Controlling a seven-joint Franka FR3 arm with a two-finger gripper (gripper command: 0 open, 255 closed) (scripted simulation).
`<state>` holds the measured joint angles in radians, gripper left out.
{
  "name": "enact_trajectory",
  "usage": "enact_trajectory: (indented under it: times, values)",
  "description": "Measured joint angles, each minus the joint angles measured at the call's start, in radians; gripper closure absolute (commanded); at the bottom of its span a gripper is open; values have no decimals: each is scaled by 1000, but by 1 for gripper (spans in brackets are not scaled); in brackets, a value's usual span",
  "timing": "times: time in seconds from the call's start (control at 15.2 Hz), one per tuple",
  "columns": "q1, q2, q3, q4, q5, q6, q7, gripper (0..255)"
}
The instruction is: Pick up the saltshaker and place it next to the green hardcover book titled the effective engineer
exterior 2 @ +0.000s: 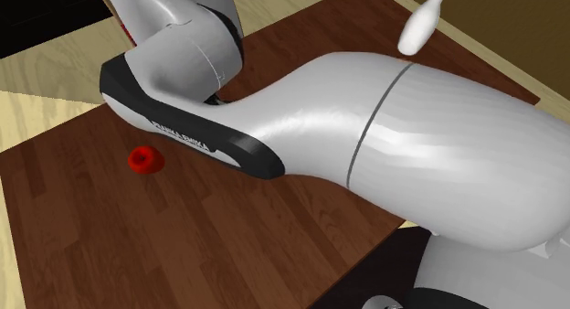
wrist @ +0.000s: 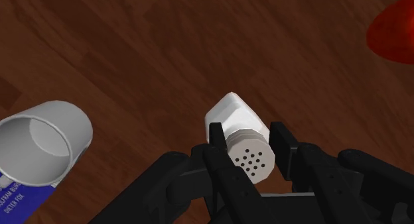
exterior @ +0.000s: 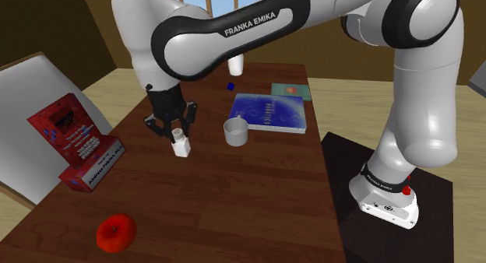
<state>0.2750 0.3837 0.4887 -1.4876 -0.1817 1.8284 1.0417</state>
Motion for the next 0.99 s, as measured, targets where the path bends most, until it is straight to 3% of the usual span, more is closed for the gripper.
enact_trajectory:
  times: [0.26, 0.99]
  values:
    - [-8, -12, 0, 29, 8, -39, -15, 255]
    - [-198, -167, -60, -152, 90, 9, -257, 255]
